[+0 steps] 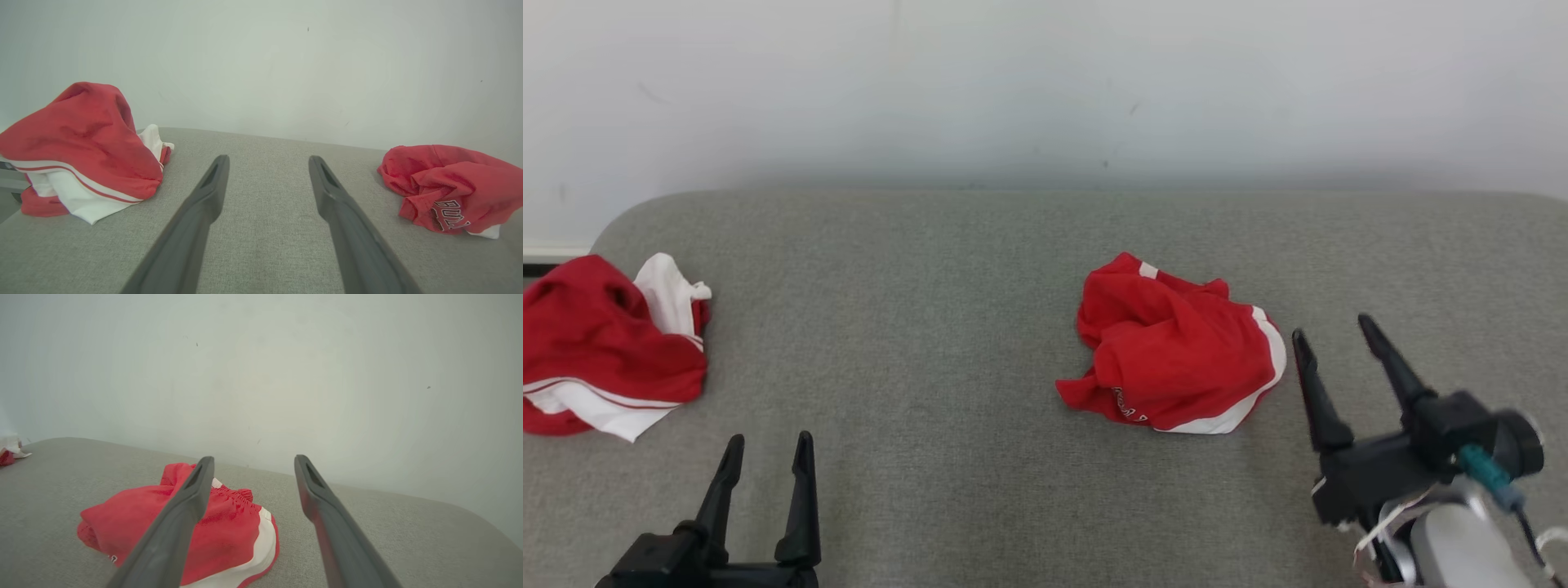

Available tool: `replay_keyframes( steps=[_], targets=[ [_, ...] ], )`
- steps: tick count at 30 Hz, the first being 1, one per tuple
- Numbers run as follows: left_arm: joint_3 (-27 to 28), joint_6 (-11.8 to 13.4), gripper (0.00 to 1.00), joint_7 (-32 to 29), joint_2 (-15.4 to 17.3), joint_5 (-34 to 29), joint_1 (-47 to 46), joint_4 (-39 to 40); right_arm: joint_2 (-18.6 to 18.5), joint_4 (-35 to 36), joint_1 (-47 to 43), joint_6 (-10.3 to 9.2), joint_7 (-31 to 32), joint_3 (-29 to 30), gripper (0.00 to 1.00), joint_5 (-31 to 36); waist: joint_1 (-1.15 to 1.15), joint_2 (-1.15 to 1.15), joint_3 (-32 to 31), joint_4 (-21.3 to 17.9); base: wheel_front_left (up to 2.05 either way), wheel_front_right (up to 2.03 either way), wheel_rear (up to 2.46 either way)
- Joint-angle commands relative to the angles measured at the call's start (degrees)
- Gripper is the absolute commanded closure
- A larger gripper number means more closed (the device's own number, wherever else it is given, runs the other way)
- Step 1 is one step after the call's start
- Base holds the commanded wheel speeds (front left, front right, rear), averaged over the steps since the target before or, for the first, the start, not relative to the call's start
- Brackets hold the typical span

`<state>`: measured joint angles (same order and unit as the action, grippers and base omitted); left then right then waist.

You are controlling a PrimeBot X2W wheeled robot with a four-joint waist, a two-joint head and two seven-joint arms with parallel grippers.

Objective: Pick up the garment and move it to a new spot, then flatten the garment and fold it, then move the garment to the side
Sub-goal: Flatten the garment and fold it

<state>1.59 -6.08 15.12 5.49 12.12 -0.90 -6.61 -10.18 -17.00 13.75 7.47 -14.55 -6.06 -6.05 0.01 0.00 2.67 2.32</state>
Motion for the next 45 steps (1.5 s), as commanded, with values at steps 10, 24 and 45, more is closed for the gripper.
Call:
replay_keyframes(
  steps=[10,24,45],
  targets=[
    [-2.08,-0.62,0.0,0.04,-1.5,-0.75,-3.34,-0.98,-6.57,-14.37,13.47,0.05,1.64,-1.29,0.0,-2.77,-0.01,0.0,5.55,5.65,0.0,0.0,0.0],
    [-3.5,-0.96,0.0,0.04,-2.38,0.13,-6.51,-1.9,-7.35,-36.67,21.95,0.05,0.61,-4.32,0.0,-6.97,-0.01,0.0,9.74,9.83,0.0,0.0,0.0],
    [-1.98,-1.21,0.0,0.04,-2.59,-0.25,-4.89,-2.34,-9.69,-24.61,22.3,0.05,-0.59,-6.45,1.0,-9.5,-0.01,0.0,5.01,7.19,0.0,0.0,0.0]
  ],
)
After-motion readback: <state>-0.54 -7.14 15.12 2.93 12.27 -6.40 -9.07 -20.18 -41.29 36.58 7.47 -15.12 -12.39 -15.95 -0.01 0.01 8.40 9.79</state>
